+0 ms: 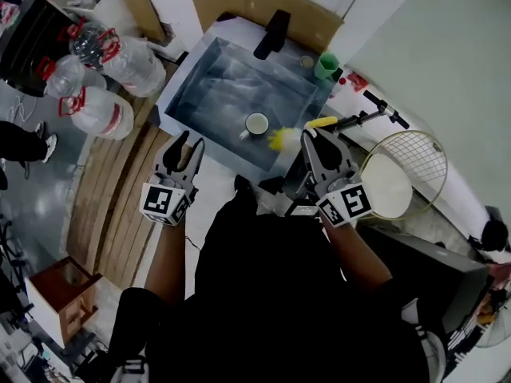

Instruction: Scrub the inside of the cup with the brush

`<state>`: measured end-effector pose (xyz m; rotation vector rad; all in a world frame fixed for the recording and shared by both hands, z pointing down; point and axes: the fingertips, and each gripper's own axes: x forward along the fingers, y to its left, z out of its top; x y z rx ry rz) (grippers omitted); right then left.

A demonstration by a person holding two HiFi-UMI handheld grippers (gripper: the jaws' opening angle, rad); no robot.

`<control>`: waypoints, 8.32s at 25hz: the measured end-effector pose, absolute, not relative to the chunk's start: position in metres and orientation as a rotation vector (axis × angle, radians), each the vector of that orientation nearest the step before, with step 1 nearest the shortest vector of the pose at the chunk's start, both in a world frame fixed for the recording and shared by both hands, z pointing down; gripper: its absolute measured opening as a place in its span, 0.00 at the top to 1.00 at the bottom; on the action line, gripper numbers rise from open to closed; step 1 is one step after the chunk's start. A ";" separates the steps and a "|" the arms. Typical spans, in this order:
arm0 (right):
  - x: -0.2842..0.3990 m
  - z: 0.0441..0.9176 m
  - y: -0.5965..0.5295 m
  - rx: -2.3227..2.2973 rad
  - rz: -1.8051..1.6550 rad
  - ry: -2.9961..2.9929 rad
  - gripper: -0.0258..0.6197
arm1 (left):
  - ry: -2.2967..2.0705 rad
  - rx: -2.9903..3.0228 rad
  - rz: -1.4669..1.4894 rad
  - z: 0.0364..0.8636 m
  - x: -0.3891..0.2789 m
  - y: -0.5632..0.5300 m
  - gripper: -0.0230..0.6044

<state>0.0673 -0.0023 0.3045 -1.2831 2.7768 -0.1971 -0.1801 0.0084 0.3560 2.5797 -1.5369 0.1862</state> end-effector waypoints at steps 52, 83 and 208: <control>0.111 0.380 -0.131 -1.501 -0.345 2.696 0.89 | -0.347 2.118 1.547 0.645 -0.060 -0.051 0.76; -0.016 0.508 -0.114 -1.115 -0.425 3.223 0.89 | -0.350 2.190 1.517 0.644 -0.056 -0.058 0.85; -0.027 0.478 -0.133 -1.044 -0.513 3.156 0.89 | -0.340 2.247 1.579 0.642 -0.050 -0.055 0.85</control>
